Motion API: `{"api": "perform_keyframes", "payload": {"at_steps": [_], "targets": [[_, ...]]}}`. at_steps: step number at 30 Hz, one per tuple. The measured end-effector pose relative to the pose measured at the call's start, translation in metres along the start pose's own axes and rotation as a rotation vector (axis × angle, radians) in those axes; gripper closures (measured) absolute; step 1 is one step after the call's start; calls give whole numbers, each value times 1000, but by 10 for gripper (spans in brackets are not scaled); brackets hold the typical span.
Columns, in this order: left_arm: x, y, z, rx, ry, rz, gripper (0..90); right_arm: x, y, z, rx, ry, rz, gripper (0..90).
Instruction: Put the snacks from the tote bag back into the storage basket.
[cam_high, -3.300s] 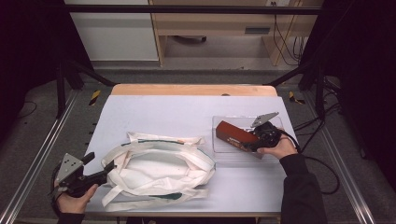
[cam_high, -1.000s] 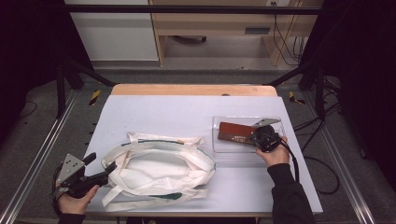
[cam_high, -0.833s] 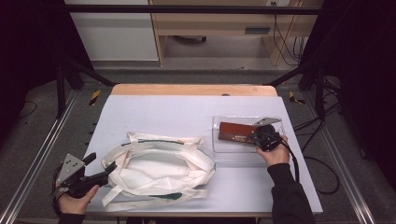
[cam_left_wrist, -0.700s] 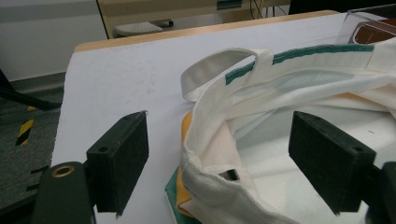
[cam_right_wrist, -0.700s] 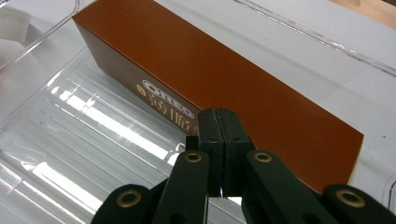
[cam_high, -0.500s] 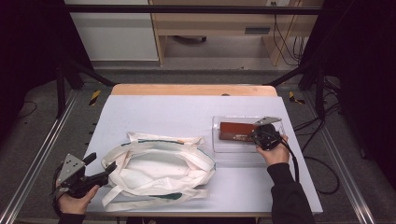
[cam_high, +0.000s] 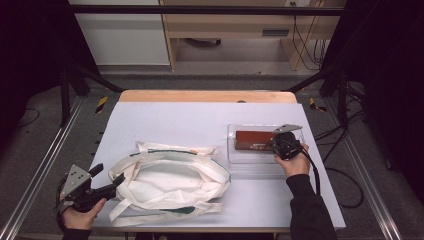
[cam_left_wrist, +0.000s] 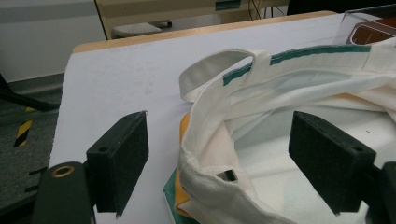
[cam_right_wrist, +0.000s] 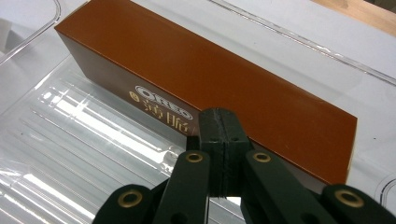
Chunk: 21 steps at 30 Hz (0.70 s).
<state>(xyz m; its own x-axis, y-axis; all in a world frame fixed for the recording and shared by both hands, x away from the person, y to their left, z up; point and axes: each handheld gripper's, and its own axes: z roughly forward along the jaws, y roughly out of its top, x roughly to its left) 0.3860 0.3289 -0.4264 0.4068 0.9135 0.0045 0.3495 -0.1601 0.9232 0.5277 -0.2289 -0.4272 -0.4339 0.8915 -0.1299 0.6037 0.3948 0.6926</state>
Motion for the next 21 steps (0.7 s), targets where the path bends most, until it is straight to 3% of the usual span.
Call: {"api": "perform_keyframes", "payload": {"at_steps": [5, 12, 21], "targets": [[0, 0, -1, -2, -2, 0, 199, 1, 0, -3, -13, 1, 4, 870], [-1, 1, -2, -9, -7, 0, 198, 1, 0, -31, -129, 7, 47, 758], [-2, 2, -3, -7, -8, 2, 169, 10, -7, -66, -301, 3, 88, 314]]}}
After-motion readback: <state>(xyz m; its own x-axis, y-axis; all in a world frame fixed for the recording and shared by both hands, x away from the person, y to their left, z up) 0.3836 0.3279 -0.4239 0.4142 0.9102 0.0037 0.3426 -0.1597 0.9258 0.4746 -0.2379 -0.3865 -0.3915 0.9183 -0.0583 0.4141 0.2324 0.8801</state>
